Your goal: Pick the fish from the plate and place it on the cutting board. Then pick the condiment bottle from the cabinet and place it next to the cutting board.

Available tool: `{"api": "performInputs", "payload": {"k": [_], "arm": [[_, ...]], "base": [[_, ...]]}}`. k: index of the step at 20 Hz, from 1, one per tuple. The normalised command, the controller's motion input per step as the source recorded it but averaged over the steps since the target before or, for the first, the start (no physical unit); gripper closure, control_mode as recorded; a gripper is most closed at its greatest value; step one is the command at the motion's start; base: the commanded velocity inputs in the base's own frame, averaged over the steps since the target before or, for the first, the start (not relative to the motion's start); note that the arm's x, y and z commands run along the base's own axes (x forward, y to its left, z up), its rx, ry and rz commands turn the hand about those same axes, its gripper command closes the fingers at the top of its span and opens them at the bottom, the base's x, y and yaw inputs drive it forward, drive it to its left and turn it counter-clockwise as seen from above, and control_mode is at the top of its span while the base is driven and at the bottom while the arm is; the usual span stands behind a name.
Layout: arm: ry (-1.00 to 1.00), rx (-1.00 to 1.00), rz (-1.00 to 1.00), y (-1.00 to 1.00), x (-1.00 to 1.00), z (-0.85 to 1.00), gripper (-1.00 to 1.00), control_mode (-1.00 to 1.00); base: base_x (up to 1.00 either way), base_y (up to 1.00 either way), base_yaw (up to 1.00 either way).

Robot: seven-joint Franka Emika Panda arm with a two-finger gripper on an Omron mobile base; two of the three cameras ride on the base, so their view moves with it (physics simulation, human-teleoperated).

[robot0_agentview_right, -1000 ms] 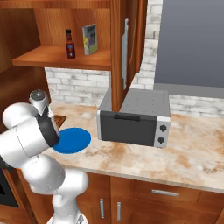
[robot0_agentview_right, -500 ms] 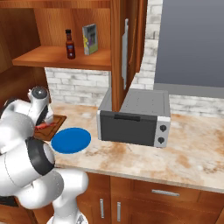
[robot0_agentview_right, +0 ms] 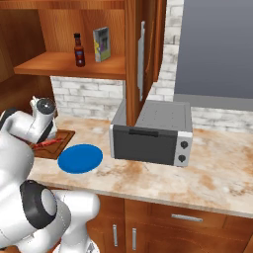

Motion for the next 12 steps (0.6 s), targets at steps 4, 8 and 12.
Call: {"api": "performInputs", "payload": {"k": [4, 8, 12], "arm": [[0.05, 0.25, -0.11, 0.0, -0.23, 0.14, -1.0, -1.0], [0.11, 0.26, -0.11, 0.0, -0.2, 0.06, -1.0, -1.0], [0.16, 0.24, -0.11, -0.05, -0.09, 0.0, -1.0, -1.0]], "base": [[0.0, 0.0, 0.0], [0.0, 0.0, 0.0], [0.0, 0.0, 0.0]]}}
